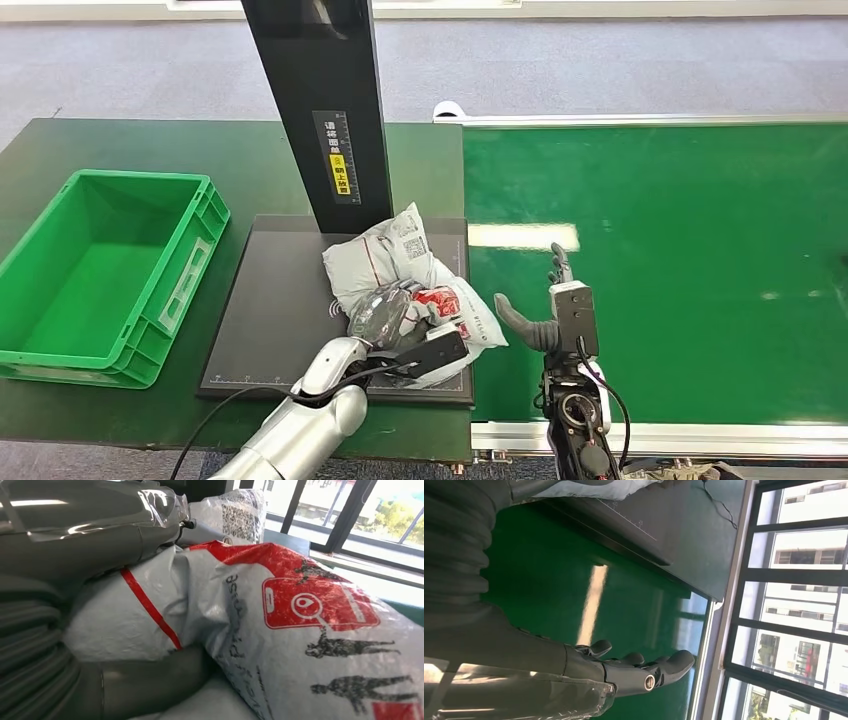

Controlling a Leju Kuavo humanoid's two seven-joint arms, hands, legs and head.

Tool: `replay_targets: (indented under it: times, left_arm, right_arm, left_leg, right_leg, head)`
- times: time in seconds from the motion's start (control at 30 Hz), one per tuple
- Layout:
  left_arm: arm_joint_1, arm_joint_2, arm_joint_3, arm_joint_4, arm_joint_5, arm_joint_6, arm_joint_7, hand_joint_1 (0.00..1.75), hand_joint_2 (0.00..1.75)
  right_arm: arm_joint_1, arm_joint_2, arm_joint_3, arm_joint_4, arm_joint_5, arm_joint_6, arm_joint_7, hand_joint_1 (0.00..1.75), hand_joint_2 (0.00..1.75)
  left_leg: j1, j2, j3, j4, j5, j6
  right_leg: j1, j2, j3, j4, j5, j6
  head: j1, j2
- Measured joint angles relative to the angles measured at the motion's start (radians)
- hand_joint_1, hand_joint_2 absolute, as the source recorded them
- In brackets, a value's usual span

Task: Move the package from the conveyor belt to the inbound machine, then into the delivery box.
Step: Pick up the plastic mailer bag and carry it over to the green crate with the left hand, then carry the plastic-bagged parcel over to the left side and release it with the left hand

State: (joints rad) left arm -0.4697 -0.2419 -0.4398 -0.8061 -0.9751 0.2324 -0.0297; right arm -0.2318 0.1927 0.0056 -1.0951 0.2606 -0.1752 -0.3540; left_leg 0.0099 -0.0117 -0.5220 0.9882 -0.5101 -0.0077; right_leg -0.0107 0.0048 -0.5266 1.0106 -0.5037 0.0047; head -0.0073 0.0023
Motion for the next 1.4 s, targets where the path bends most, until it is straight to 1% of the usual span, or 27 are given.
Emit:
replay_targets:
  times: [0.2,0.3,0.53,0.6,0.67,0.73,0.8,0.93,1.03,1.1,1.2,1.3,1.33,1.4]
  left_arm:
    - [0.029,-0.001,0.045,-0.034,0.017,0.065,-0.044,1.75,1.75]
    - [0.043,-0.001,0.064,-0.052,0.055,0.099,-0.083,1.75,1.75]
    - [0.091,-0.002,0.097,-0.115,0.176,0.181,-0.227,1.75,1.75]
    - [0.107,-0.001,0.100,-0.144,0.209,0.232,-0.288,1.75,1.75]
    - [0.122,-0.001,0.103,-0.188,0.229,0.317,-0.359,1.75,1.75]
    - [0.136,-0.001,0.108,-0.240,0.210,0.397,-0.419,1.75,1.75]
    - [0.150,-0.003,0.116,-0.293,0.174,0.439,-0.456,1.75,1.75]
    - [0.170,-0.008,0.134,-0.367,0.122,0.454,-0.497,1.75,1.75]
    - [0.188,-0.032,0.186,-0.427,0.019,0.455,-0.581,1.75,1.75]
    - [0.192,-0.046,0.228,-0.463,-0.028,0.456,-0.619,1.75,1.75]
    - [0.195,-0.055,0.282,-0.505,-0.083,0.457,-0.634,1.75,1.75]
    - [0.189,-0.061,0.365,-0.556,-0.226,0.459,-0.620,1.75,1.75]
    - [0.181,-0.061,0.402,-0.570,-0.286,0.459,-0.598,1.75,1.75]
    - [0.158,-0.048,0.484,-0.588,-0.397,0.459,-0.511,1.75,1.75]
  right_arm:
    - [0.014,0.006,-0.005,-0.004,0.001,0.018,0.002,0.00,1.75]
    - [0.017,0.008,-0.007,-0.006,-0.008,0.031,0.002,0.00,1.75]
    - [0.017,0.008,-0.008,-0.006,-0.026,0.051,-0.001,0.00,1.75]
    - [0.018,0.008,-0.008,-0.007,-0.033,0.052,-0.009,0.00,1.75]
    - [0.021,0.008,-0.009,-0.009,-0.043,0.053,-0.021,0.00,1.75]
    - [0.025,0.007,-0.011,-0.012,-0.051,0.055,-0.031,0.00,1.75]
    - [0.028,0.005,-0.014,-0.012,-0.056,0.059,-0.039,0.00,1.75]
    - [0.031,0.001,-0.019,-0.012,-0.061,0.065,-0.048,0.00,1.75]
    - [0.038,-0.002,-0.021,-0.012,-0.068,0.062,-0.057,0.00,1.75]
    - [0.043,-0.005,-0.021,-0.012,-0.073,0.059,-0.063,0.00,1.75]
    - [0.052,-0.009,-0.023,-0.015,-0.079,0.054,-0.069,0.00,1.75]
    - [0.067,-0.013,-0.023,-0.024,-0.086,0.049,-0.070,0.00,1.75]
    - [0.074,-0.013,-0.022,-0.029,-0.088,0.048,-0.070,0.00,1.75]
    - [0.089,-0.013,-0.019,-0.042,-0.092,0.045,-0.070,0.00,1.75]
  left_leg:
    - [0.000,0.000,0.000,0.000,0.000,0.000]
    - [0.000,0.000,0.000,0.000,0.000,0.000]
    - [0.000,0.000,-0.003,0.000,0.000,0.000]
    - [0.000,0.000,-0.004,0.000,0.000,0.000]
    - [0.000,0.000,-0.005,0.000,0.000,0.000]
    - [0.000,0.000,-0.006,0.000,0.000,0.000]
    - [0.000,0.000,-0.007,0.000,0.000,0.000]
    - [0.000,0.000,-0.008,0.000,0.000,0.000]
    - [0.000,0.000,-0.008,0.000,0.000,0.000]
    - [0.000,0.001,-0.008,0.000,0.000,0.000]
    - [0.000,0.001,-0.008,0.000,0.000,0.000]
    - [0.000,0.001,-0.008,0.000,0.000,0.000]
    - [0.000,0.001,-0.009,0.000,0.000,0.000]
    - [0.001,0.002,-0.009,0.000,0.000,0.000]
  right_leg:
    - [0.000,0.000,0.000,0.000,0.000,0.000]
    - [0.000,0.000,-0.001,0.000,0.000,0.000]
    - [0.000,0.000,-0.004,0.000,0.000,0.000]
    - [0.000,0.000,-0.005,0.000,0.000,0.000]
    - [0.000,0.000,-0.007,0.000,0.000,0.000]
    - [0.000,0.000,-0.008,0.000,0.000,0.000]
    - [0.000,0.000,-0.008,0.000,0.000,0.000]
    - [0.000,0.000,-0.009,0.000,0.000,0.000]
    - [0.000,0.000,-0.009,0.000,0.000,0.000]
    - [0.000,0.001,-0.010,0.000,0.000,0.000]
    - [0.000,0.001,-0.010,0.000,0.000,0.000]
    - [0.001,0.001,-0.010,0.000,0.000,0.000]
    - [0.001,0.001,-0.010,0.000,0.000,0.000]
    - [0.001,0.002,-0.010,0.001,0.000,0.000]
  head:
    - [0.000,0.000]
    - [0.000,0.000]
    - [0.000,0.000]
    - [0.000,0.000]
    - [0.000,0.000]
    - [0.000,0.000]
    - [0.000,0.000]
    - [0.000,0.000]
    - [0.000,0.000]
    - [0.000,0.000]
    - [0.000,0.000]
    - [0.000,0.000]
    - [0.000,0.000]
    - [0.000,0.000]
